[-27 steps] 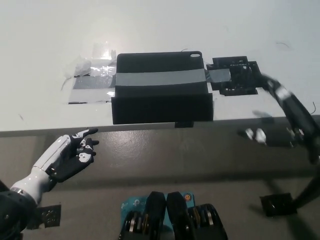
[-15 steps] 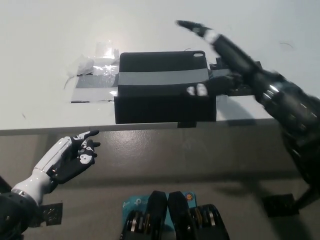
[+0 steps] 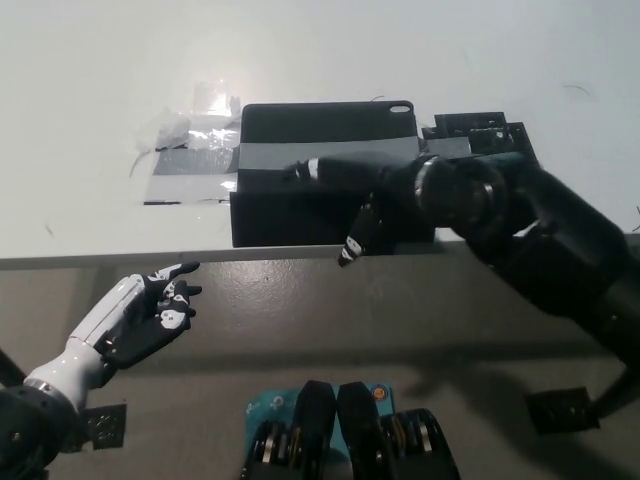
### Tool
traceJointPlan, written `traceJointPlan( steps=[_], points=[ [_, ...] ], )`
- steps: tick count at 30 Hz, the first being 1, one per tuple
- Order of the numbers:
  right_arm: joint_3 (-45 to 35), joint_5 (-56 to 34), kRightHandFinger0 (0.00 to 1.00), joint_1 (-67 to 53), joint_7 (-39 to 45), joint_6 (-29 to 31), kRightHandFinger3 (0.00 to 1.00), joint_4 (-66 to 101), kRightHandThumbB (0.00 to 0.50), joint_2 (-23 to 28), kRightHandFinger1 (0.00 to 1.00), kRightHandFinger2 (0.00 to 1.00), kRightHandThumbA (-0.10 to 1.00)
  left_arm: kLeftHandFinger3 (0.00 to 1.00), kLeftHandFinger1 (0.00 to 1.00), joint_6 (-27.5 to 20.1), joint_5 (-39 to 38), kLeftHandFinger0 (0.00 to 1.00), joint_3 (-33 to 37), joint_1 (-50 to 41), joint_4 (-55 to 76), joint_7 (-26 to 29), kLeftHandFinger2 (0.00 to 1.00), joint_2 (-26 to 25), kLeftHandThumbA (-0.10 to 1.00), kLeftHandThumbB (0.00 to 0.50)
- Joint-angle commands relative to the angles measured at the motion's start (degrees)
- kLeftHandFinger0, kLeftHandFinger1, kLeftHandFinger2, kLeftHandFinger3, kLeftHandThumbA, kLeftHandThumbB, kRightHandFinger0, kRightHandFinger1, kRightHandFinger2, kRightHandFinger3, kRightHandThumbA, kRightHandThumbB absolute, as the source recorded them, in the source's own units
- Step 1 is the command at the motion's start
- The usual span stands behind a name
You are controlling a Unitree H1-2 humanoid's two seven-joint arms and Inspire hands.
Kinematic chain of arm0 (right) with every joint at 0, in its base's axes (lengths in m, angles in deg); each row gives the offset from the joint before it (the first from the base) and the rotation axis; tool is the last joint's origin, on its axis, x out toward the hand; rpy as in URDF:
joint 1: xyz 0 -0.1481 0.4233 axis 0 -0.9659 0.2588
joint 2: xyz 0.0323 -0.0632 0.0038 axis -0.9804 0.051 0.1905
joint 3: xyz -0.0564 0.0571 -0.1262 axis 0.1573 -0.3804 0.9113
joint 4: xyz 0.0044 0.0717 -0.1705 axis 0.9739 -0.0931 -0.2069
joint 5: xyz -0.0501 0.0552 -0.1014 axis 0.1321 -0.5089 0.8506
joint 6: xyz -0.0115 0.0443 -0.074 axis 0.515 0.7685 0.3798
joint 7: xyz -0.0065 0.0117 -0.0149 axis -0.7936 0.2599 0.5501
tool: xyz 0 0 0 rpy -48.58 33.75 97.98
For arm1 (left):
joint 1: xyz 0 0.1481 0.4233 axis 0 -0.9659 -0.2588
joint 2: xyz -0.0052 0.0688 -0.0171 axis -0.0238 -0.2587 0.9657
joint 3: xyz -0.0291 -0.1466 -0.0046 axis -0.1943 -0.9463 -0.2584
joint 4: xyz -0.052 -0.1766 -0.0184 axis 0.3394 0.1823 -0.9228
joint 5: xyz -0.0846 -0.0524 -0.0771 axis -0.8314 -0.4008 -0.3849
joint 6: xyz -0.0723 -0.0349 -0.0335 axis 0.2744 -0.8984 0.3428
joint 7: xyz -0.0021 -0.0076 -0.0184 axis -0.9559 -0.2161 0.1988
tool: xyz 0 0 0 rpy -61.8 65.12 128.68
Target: The robot uses its right hand to pull the cover of a folded tablet cover kept in the middle of the desk
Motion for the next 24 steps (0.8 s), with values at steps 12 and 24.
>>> traceJointPlan(
  steps=[12,24],
  points=[
    [-2.4,9.0,1.00,5.7,-1.9,0.5,1.00,-13.8,0.500,-4.3,1.00,1.00,1.00,1.00,0.85,0.6,-0.1,0.77,-0.7,0.3,1.8,-0.7,0.96,-0.9,1.00,0.114],
    [-5.4,10.7,1.00,2.8,-4.2,1.2,1.00,-17.7,0.500,-5.5,1.00,1.00,1.00,1.00,0.85,0.3,-0.1,0.78,-0.8,0.5,1.8,-0.7,0.96,-0.7,1.00,0.115]
  ],
)
